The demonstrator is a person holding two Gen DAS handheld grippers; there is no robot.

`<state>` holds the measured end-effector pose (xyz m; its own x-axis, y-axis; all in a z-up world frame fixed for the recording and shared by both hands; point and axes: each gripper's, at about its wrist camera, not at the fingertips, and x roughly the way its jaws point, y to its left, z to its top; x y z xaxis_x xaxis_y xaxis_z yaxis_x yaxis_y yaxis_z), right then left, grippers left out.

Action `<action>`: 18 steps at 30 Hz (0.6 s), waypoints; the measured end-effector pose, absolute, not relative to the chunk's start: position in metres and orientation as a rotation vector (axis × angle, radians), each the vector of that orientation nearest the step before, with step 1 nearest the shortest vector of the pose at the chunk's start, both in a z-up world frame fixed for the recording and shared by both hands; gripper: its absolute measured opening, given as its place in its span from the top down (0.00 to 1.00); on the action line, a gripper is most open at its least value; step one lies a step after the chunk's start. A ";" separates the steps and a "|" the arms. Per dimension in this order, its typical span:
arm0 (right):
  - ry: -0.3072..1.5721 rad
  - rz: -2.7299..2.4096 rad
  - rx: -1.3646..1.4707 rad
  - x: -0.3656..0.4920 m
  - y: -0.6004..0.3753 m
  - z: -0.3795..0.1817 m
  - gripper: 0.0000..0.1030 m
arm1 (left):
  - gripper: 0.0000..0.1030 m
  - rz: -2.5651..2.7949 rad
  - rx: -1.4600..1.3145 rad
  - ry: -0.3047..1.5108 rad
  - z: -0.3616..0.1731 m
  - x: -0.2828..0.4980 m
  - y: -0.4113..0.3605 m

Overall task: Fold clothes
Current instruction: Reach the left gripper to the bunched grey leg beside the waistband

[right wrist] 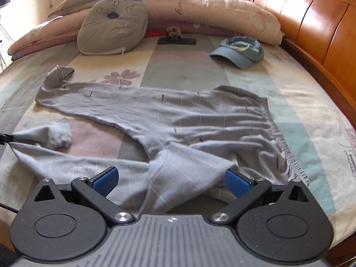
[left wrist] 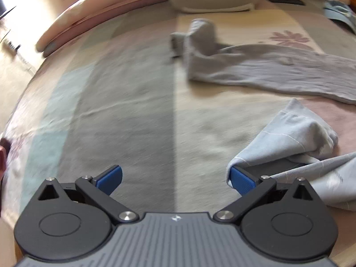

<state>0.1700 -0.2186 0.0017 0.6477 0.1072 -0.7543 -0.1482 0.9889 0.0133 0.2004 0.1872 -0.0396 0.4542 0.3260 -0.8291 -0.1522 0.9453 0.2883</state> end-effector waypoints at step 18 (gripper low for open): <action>0.935 0.401 -0.036 0.220 -0.271 -0.043 0.00 | 0.01 0.594 0.189 1.077 0.009 0.157 0.175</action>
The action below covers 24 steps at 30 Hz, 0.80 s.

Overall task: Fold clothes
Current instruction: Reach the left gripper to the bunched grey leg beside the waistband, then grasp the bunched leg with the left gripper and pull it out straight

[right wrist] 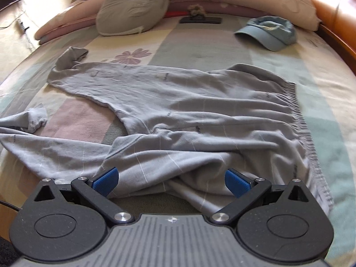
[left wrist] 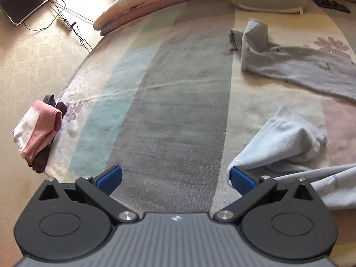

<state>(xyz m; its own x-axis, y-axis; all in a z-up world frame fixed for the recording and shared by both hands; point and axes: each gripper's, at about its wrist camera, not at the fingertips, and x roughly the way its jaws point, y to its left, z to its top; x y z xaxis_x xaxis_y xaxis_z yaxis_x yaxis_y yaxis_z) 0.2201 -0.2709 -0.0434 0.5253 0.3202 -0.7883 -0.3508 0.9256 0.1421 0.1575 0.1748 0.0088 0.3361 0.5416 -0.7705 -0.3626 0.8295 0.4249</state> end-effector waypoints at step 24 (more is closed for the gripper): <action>1.144 0.866 -0.208 0.177 -0.153 -0.068 0.00 | 0.01 0.077 0.095 1.177 -0.041 0.124 0.152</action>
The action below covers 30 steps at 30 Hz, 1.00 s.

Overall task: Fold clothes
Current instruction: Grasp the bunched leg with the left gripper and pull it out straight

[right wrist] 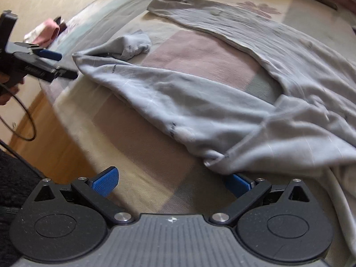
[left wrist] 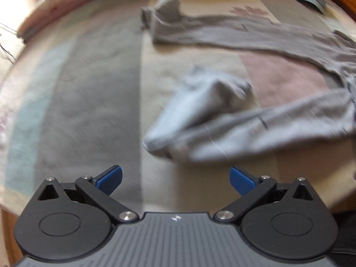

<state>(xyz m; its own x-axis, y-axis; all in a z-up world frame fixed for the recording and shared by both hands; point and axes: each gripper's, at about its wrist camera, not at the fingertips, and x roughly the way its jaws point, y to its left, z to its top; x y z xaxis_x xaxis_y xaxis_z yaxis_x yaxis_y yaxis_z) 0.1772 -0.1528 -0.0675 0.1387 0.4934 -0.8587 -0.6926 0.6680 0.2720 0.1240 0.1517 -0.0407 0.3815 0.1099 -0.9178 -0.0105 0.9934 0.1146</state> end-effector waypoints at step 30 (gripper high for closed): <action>0.900 0.804 -0.212 0.281 -0.143 -0.019 0.00 | 0.01 -0.096 0.147 0.989 -0.027 0.226 0.139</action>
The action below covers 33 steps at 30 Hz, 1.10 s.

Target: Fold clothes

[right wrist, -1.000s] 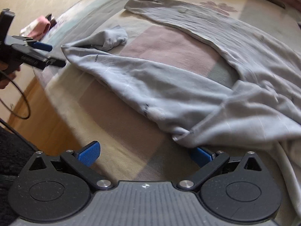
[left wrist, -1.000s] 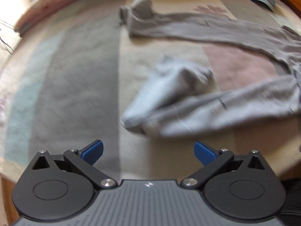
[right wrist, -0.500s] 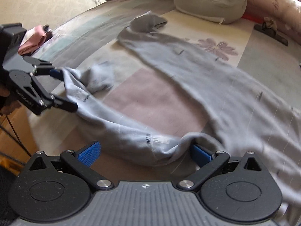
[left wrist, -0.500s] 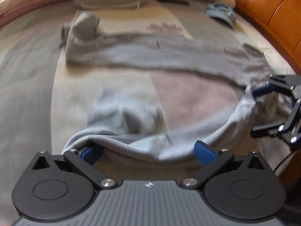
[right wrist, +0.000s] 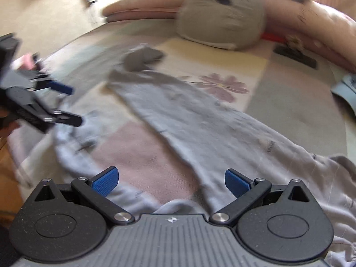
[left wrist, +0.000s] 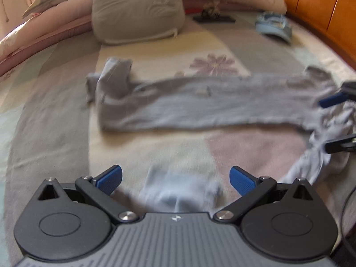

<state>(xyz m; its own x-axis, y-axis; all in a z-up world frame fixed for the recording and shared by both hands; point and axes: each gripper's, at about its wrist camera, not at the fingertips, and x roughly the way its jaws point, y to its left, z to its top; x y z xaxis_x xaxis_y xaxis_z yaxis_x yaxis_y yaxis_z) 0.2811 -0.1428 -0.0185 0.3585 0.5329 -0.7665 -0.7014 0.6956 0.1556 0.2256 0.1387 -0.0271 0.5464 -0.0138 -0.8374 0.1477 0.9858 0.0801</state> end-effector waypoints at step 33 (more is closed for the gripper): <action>0.791 1.017 -0.430 0.262 -0.012 -0.032 0.00 | 0.01 0.241 -0.148 1.033 -0.046 0.111 0.208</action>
